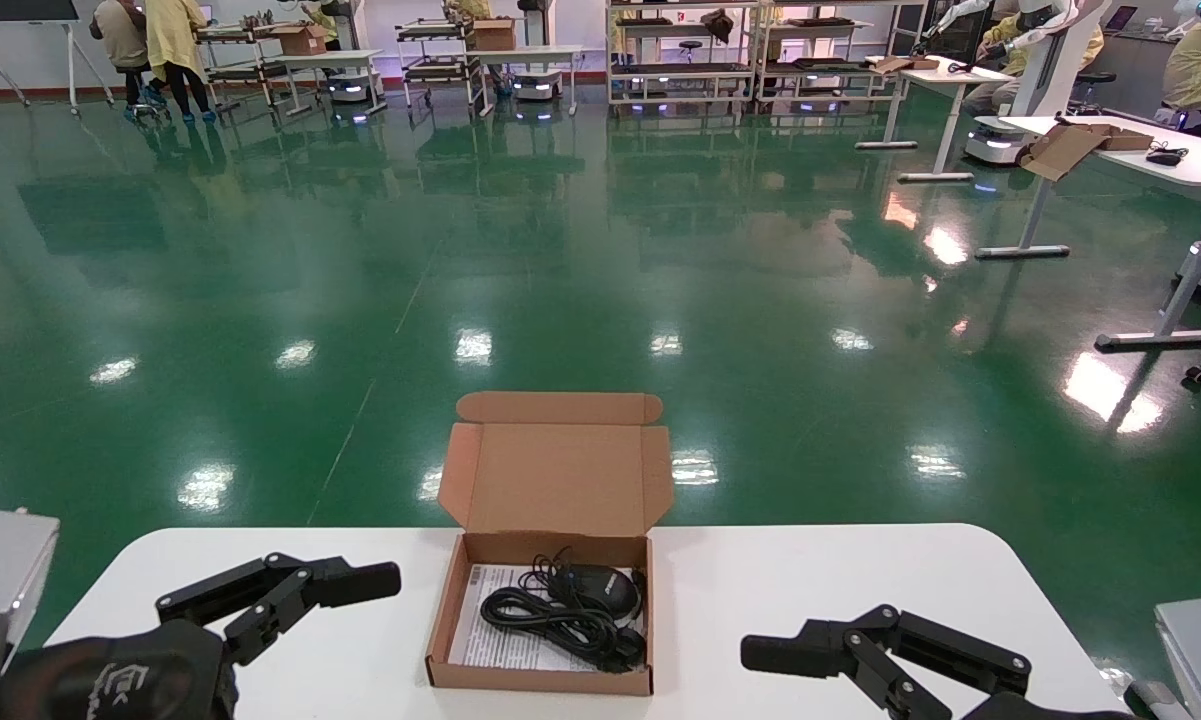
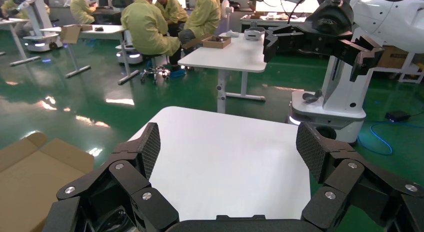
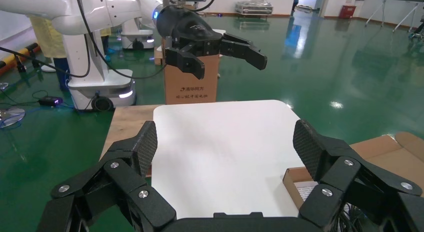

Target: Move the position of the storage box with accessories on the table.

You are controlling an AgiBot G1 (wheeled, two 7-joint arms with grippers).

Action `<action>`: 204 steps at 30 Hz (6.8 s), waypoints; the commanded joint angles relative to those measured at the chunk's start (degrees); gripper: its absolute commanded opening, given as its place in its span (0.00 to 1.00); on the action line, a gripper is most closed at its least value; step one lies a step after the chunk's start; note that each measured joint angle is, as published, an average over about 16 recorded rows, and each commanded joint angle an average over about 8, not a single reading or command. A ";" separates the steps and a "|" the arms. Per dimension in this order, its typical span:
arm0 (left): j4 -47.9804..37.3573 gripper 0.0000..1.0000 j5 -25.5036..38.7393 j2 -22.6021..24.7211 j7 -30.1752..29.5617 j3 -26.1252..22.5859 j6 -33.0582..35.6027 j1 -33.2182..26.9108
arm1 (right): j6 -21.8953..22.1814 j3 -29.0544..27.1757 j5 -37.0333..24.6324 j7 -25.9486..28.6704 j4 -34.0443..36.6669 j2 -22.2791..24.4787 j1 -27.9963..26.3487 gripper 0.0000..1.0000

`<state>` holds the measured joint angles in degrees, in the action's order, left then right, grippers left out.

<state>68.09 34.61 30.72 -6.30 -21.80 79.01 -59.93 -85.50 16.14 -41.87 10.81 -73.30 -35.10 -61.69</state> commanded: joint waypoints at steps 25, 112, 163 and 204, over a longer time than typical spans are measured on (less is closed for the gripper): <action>0.00 1.00 0.00 0.00 0.00 0.00 0.00 0.00 | 4.25 8.39 -12.54 15.52 5.88 -6.70 -15.47 1.00; -0.02 1.00 -0.01 -0.01 0.00 0.00 -0.01 0.01 | 35.96 32.66 -42.11 56.14 60.93 -42.89 -40.21 1.00; -0.02 1.00 -0.01 -0.01 0.00 0.00 -0.01 0.01 | 51.15 52.67 -38.71 69.24 49.55 -42.77 -28.25 0.00; -0.02 1.00 -0.01 -0.01 0.00 0.00 -0.01 0.01 | 49.65 56.24 -31.98 64.05 53.67 -42.27 -29.10 0.00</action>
<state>68.07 34.60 30.71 -6.30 -21.80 78.99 -59.91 -35.96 72.18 -73.76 74.46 -19.59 -77.25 -91.06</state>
